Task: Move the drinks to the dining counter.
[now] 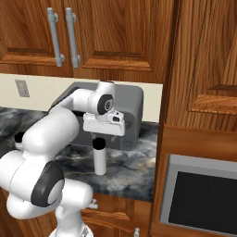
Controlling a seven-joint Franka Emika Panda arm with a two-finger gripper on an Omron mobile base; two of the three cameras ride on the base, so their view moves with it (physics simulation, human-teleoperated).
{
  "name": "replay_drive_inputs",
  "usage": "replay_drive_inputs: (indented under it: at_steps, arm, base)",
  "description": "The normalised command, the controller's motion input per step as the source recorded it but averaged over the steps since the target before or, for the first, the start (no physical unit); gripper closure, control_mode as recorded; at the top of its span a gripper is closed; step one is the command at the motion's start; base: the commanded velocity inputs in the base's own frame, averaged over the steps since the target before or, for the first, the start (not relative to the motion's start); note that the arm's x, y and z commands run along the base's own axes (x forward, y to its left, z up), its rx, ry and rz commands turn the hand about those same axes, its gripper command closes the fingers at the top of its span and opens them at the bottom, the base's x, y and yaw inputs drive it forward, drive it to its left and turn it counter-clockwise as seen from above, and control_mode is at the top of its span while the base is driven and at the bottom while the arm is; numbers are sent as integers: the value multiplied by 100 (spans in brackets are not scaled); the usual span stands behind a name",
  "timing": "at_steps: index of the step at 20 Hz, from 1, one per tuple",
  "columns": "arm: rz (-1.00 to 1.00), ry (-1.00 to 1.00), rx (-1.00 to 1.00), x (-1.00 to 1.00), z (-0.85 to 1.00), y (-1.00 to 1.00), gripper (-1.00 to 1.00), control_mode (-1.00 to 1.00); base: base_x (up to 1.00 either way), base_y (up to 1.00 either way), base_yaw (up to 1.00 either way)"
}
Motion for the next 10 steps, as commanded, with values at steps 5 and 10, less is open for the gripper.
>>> replay_drive_inputs:
  at_steps: [5, 10]
  arm:
    - [0, 0, 0, -20, 0, 18, -100, -100]
    - [0, 0, 0, -24, 0, 19, -100, -100]
  base:
    - [0, 0, 0]
    - [0, 0, 0]
